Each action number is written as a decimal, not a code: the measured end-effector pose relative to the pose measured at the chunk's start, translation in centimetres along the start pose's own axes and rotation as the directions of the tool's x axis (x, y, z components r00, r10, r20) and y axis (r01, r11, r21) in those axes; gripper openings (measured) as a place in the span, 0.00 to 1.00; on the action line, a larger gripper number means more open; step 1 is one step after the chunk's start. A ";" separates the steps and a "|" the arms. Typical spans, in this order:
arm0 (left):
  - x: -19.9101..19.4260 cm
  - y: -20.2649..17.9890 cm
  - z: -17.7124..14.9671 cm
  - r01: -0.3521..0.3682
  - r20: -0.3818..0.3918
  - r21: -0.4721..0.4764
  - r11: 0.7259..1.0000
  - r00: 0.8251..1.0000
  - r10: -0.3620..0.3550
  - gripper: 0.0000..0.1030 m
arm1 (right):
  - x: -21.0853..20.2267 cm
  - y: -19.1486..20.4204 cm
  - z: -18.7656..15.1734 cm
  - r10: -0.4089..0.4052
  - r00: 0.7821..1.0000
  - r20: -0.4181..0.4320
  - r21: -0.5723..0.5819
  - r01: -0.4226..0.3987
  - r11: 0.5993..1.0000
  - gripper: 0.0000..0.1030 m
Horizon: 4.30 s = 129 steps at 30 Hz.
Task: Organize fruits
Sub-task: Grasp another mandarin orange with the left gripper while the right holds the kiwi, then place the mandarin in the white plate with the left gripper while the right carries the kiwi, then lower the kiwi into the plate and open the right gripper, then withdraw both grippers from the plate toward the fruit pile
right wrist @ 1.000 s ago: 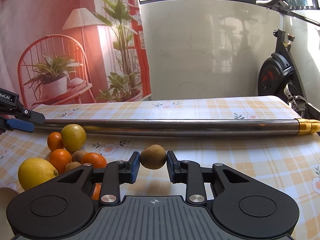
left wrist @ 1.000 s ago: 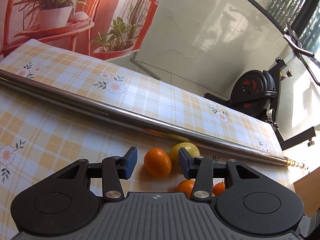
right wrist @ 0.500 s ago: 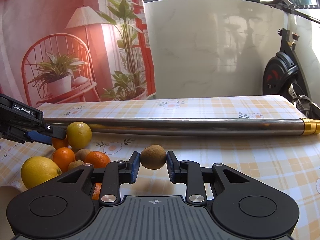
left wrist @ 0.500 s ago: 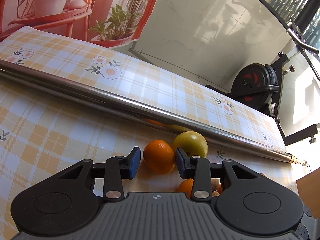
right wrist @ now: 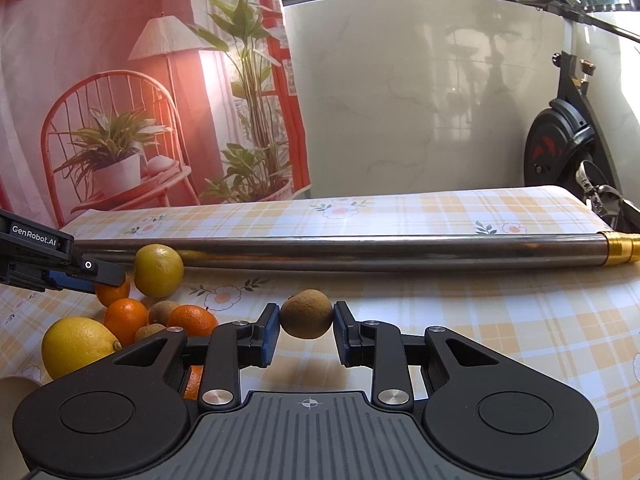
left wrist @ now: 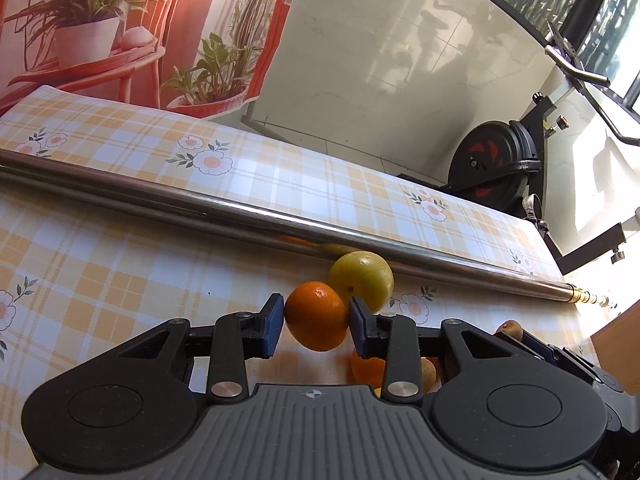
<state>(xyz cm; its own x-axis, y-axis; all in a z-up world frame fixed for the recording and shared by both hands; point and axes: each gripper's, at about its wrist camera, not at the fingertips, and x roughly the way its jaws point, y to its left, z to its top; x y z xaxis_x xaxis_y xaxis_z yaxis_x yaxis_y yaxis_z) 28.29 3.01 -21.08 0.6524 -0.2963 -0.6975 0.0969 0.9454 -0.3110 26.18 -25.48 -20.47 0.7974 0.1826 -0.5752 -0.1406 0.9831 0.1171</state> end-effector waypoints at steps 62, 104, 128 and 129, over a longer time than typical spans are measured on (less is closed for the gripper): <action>-12.9 0.7 -13.3 -0.056 -0.062 0.166 0.985 0.996 0.067 0.36 | -14.8 9.3 -4.7 0.131 0.991 -0.037 -0.030 -0.132 0.991 0.26; -15.2 0.7 -13.4 -0.157 0.170 0.055 0.986 0.975 0.146 0.40 | -10.3 6.1 -4.5 0.002 1.000 0.028 -0.067 0.000 0.998 0.29; -14.4 -0.3 -13.2 -0.200 0.174 0.073 0.977 0.967 0.185 0.40 | -7.7 4.5 -5.2 -0.013 0.999 0.031 -0.041 0.014 0.999 0.30; -14.4 -0.3 -13.1 -0.201 0.172 0.073 0.977 0.967 0.186 0.40 | -7.7 4.4 -5.1 -0.008 1.000 0.029 -0.042 0.009 0.999 0.30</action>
<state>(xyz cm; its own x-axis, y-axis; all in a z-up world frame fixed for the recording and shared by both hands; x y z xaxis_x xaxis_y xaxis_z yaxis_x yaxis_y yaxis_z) 8.98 5.21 -19.43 0.7786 -0.0873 -0.6215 0.0184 0.9930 -0.1164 16.45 -22.54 -19.67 0.8153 0.1746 -0.5521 -0.1582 0.9843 0.0778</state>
